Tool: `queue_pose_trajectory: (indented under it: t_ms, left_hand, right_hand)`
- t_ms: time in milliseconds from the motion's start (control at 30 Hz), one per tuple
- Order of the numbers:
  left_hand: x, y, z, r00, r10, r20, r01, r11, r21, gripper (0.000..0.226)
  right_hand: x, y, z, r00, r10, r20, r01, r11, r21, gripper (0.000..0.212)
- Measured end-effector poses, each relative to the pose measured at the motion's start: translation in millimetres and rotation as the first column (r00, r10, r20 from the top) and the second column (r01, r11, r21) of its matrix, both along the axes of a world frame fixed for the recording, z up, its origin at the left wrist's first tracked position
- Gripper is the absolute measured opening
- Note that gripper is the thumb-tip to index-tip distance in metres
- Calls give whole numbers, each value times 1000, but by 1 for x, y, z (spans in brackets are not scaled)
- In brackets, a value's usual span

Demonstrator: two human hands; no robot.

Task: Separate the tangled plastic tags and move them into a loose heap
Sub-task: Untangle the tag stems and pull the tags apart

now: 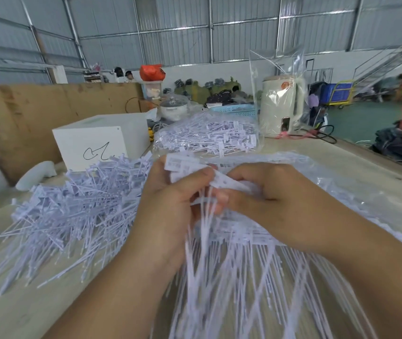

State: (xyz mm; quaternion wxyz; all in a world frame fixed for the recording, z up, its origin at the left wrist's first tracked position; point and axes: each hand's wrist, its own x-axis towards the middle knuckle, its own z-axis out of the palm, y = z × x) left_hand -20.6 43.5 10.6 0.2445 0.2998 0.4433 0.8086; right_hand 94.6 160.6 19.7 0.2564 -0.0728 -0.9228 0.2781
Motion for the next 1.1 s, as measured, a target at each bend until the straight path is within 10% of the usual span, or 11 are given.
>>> queue_pose_trajectory:
  t_ms: [367,567,700,867,1100]
  left_hand:
    - [-3,-4,5,987,67,-143,-71,997,-27,44]
    - [-3,-12,13,964,142,-225,-118,986,114,40]
    - [-13,-15,16,973,192,-132,-170,972,164,43]
    - [-26,-20,17,979,199,-49,-189,968,162,49]
    - [-50,-24,15,974,119,191,-149,977,152,4]
  right_hand:
    - [0,-2,3,997,73,-20,-71,992,102,14]
    - [10,4,10,996,-79,33,76,993,94,62]
    - [16,16,15,991,-132,6,131,990,51,65]
    - [14,27,12,971,-212,109,195,970,148,14]
    - [11,29,9,986,-166,29,155,960,232,34]
